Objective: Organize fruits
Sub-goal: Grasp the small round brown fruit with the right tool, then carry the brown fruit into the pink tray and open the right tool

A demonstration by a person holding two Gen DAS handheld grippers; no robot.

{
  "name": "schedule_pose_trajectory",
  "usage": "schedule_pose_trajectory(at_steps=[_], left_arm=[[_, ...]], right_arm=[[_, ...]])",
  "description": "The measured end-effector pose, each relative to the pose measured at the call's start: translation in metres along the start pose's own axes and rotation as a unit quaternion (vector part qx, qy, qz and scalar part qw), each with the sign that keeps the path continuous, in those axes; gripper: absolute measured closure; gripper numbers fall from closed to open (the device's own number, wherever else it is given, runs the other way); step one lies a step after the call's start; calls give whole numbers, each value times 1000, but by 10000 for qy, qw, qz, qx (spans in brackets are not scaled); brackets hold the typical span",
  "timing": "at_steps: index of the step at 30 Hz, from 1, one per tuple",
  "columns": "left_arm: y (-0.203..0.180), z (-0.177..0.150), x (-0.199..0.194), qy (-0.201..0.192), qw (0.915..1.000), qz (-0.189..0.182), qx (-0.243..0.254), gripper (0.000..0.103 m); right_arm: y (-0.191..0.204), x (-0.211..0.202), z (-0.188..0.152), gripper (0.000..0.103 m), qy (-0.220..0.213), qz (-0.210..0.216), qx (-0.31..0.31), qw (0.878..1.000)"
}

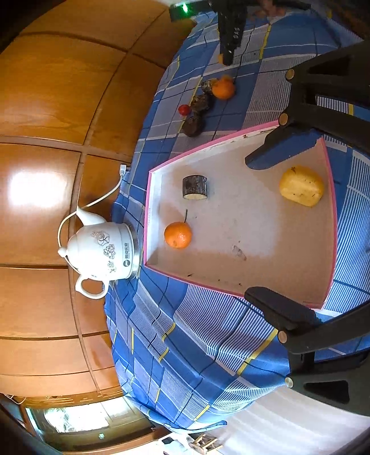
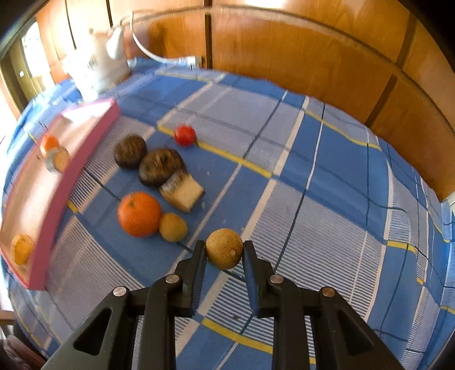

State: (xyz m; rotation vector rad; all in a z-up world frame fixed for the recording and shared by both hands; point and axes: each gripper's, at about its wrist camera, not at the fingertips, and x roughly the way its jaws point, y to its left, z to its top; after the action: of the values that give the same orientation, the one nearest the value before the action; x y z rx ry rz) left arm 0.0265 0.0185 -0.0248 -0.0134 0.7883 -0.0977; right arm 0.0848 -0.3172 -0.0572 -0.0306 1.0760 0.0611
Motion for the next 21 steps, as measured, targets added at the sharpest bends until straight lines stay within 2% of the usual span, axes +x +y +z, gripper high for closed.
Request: schedule_pose_trajectory(at_steps=[5,11,15,19,21], left_arm=[[8,0,1,-2,9999,-11,-122,18],[17,-1,2,-7,9997,20,-249,18],[25,-2,2,-1,9995,37,-306,18],[31,-4,2,4,9995,67,-315,18],[33,-5,3,11,9995,75,-322,18]], right_arm=[[26,-24,5,77,-222,532,-63,9983],[109,-36,16,77,-355,1372,-673,9876],[158,-31,25,77,-327,1704,-940,9803],[195,-13,34,77,-213,1772,-1096,9778],[205,1,34,77,-114,1636,-1127,9800]])
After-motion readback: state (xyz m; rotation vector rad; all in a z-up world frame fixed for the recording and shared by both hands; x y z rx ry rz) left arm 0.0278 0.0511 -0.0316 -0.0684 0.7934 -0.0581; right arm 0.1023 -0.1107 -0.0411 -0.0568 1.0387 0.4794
